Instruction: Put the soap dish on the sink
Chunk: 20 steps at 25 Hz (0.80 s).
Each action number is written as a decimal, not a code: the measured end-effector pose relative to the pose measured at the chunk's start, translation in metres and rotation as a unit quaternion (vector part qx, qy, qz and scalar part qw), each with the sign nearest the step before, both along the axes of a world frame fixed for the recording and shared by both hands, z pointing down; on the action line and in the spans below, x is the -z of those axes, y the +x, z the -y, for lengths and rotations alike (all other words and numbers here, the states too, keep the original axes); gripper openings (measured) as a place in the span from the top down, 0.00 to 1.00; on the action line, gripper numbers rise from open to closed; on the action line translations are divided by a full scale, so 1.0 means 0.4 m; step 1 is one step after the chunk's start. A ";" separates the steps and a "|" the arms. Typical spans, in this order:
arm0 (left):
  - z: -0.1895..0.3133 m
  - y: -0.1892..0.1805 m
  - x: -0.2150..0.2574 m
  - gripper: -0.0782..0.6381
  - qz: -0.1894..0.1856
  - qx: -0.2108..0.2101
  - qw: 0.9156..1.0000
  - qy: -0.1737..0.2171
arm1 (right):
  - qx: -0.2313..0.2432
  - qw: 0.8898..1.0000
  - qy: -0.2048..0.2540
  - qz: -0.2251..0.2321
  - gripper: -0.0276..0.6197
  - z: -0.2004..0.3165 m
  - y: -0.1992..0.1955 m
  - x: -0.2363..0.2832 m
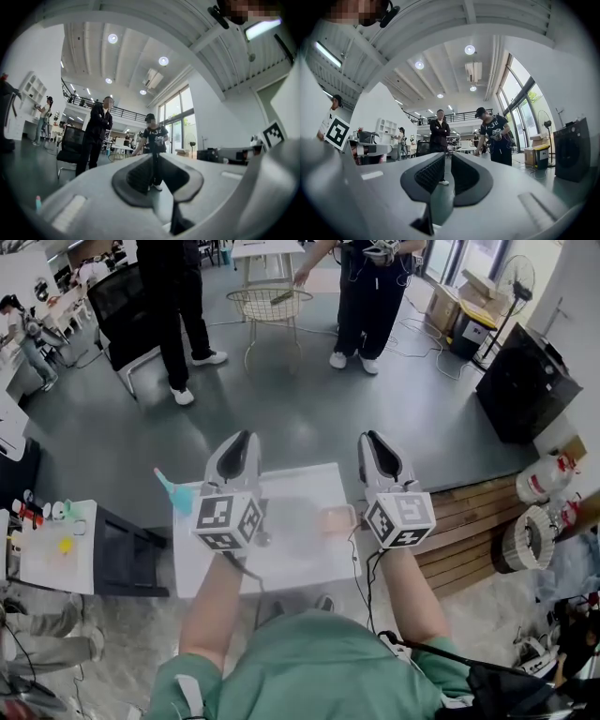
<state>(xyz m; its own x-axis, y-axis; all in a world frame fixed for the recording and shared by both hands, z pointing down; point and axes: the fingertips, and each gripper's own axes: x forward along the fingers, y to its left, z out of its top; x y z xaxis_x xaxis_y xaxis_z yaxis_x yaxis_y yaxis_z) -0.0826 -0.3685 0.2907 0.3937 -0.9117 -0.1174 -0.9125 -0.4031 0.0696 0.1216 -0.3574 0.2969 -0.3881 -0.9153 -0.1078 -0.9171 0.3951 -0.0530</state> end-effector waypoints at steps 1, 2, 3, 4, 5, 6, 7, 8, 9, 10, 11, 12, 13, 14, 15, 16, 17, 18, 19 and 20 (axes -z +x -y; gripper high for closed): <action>0.002 -0.002 -0.003 0.84 0.000 0.000 1.000 -0.002 | 0.001 1.000 0.000 -0.001 0.89 0.002 -0.005 -0.001; 0.003 -0.004 -0.005 0.84 0.000 0.000 1.000 -0.003 | 0.002 1.000 -0.001 -0.002 0.89 0.003 -0.008 -0.002; 0.004 -0.006 -0.005 0.84 -0.001 0.001 1.000 -0.003 | 0.003 1.000 -0.002 -0.003 0.89 0.005 -0.010 -0.002; 0.006 -0.007 -0.004 0.84 -0.001 0.001 1.000 -0.004 | 0.003 1.000 -0.003 -0.003 0.89 0.006 -0.010 -0.001; 0.006 -0.008 -0.002 0.84 -0.002 0.002 1.000 -0.004 | 0.003 1.000 -0.004 -0.003 0.89 0.007 -0.010 -0.001; 0.007 -0.009 -0.002 0.84 -0.002 0.003 1.000 -0.004 | 0.002 1.000 -0.004 -0.003 0.89 0.008 -0.009 -0.001; 0.009 -0.009 -0.002 0.84 -0.002 0.003 1.000 -0.004 | 0.002 1.000 -0.004 -0.002 0.89 0.009 -0.007 -0.001; 0.010 -0.010 -0.002 0.84 -0.002 0.004 1.000 -0.004 | 0.002 1.000 -0.005 -0.002 0.89 0.011 -0.006 -0.003; 0.012 -0.010 -0.003 0.84 -0.002 0.004 1.000 -0.004 | 0.003 1.000 -0.005 -0.002 0.89 0.012 -0.006 -0.004; 0.012 -0.010 -0.004 0.84 -0.002 0.005 1.000 -0.004 | 0.004 1.000 -0.005 -0.002 0.89 0.012 -0.005 -0.004; 0.013 -0.010 -0.004 0.84 -0.002 0.005 1.000 -0.004 | 0.005 1.000 -0.004 -0.002 0.89 0.012 -0.006 -0.003; 0.013 -0.011 -0.004 0.84 -0.002 0.005 1.000 -0.004 | 0.006 1.000 -0.004 -0.002 0.89 0.012 -0.008 -0.001; 0.014 -0.014 -0.004 0.84 -0.002 0.005 1.000 -0.004 | 0.007 1.000 -0.003 -0.002 0.89 0.013 -0.011 0.002; 0.015 -0.018 -0.003 0.84 -0.002 0.005 1.000 -0.004 | 0.007 1.000 -0.002 -0.001 0.89 0.014 -0.015 0.004; 0.017 -0.022 -0.003 0.84 -0.002 0.005 1.000 -0.003 | 0.007 1.000 -0.001 -0.001 0.89 0.015 -0.018 0.005; 0.019 -0.024 -0.003 0.84 -0.003 0.004 1.000 -0.003 | 0.006 1.000 0.000 -0.002 0.89 0.016 -0.020 0.006; 0.020 -0.024 -0.004 0.84 -0.003 0.004 1.000 -0.003 | 0.006 1.000 0.001 -0.002 0.89 0.018 -0.020 0.007; 0.022 -0.022 -0.004 0.84 -0.003 0.005 1.000 -0.003 | 0.006 1.000 0.001 -0.002 0.89 0.018 -0.018 0.008; 0.022 -0.020 -0.005 0.84 -0.003 0.005 1.000 -0.003 | 0.006 1.000 0.002 -0.002 0.89 0.019 -0.016 0.008; 0.022 -0.020 -0.006 0.84 -0.004 0.005 1.000 -0.003 | 0.006 1.000 0.002 -0.002 0.89 0.019 -0.014 0.008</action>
